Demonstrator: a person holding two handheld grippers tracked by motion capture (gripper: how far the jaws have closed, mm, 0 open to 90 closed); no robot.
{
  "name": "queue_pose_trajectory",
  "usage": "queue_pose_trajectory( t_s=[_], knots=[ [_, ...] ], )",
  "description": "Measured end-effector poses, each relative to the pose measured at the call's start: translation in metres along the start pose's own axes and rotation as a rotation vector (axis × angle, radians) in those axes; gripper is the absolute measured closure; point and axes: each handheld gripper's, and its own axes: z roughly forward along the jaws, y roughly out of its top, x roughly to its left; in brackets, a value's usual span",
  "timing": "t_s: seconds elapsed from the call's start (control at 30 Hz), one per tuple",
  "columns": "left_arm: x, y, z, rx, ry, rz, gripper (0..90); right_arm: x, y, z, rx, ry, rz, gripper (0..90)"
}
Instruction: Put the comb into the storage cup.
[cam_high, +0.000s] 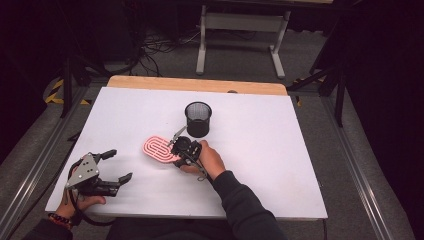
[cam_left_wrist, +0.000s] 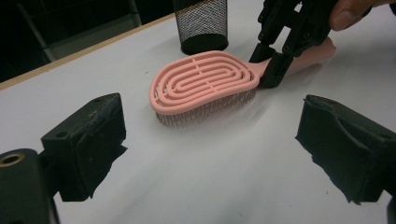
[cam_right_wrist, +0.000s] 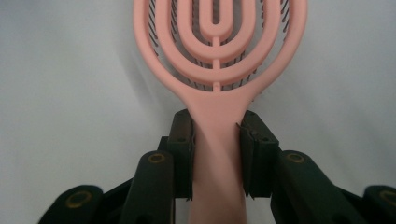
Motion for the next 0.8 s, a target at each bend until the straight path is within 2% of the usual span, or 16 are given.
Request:
queue_pose_trajectory(
  t_s=[0.03, 0.2, 0.33, 0.43, 0.47, 0.53, 0.6, 0.63, 0.7, 0.8],
  knots=[
    [0.0, 0.001, -0.001, -0.005, -0.006, -0.015, 8.8, 0.0, 0.0, 0.0, 0.001, -0.002, 0.001, 69.1],
    [-0.001, 0.001, -0.001, -0.014, -0.008, -0.021, 8.8, 0.004, -0.003, -0.001, -0.028, -0.022, -0.016, 69.3],
    [-0.001, 0.001, 0.0, -0.012, -0.006, -0.031, 8.8, 0.006, -0.01, -0.004, -0.082, -0.028, -0.016, 69.4],
    [-0.001, 0.002, 0.001, -0.016, 0.002, -0.031, 8.8, 0.007, -0.015, -0.01, -0.14, -0.065, -0.013, 69.4],
    [-0.001, 0.002, 0.001, -0.016, 0.002, -0.031, 8.8, 0.007, -0.015, -0.01, -0.14, -0.065, -0.013, 69.4],
    [-0.002, 0.002, 0.001, -0.009, 0.007, -0.025, 8.8, 0.008, -0.021, -0.018, -0.216, -0.09, -0.008, 69.4],
    [-0.004, 0.003, 0.002, 0.0, 0.007, -0.013, 8.7, 0.009, -0.025, -0.024, -0.261, -0.111, -0.006, 69.4],
    [-0.004, 0.003, 0.002, 0.0, 0.007, -0.013, 8.7, 0.009, -0.025, -0.024, -0.261, -0.111, -0.006, 69.4],
    [-0.006, 0.007, 0.007, 0.005, 0.002, 0.003, 8.7, 0.01, -0.031, -0.028, -0.325, -0.149, -0.007, 69.4],
    [-0.007, 0.015, 0.013, -0.015, -0.026, -0.013, 8.6, 0.014, -0.037, -0.031, -0.391, -0.176, -0.014, 69.4]
  ],
)
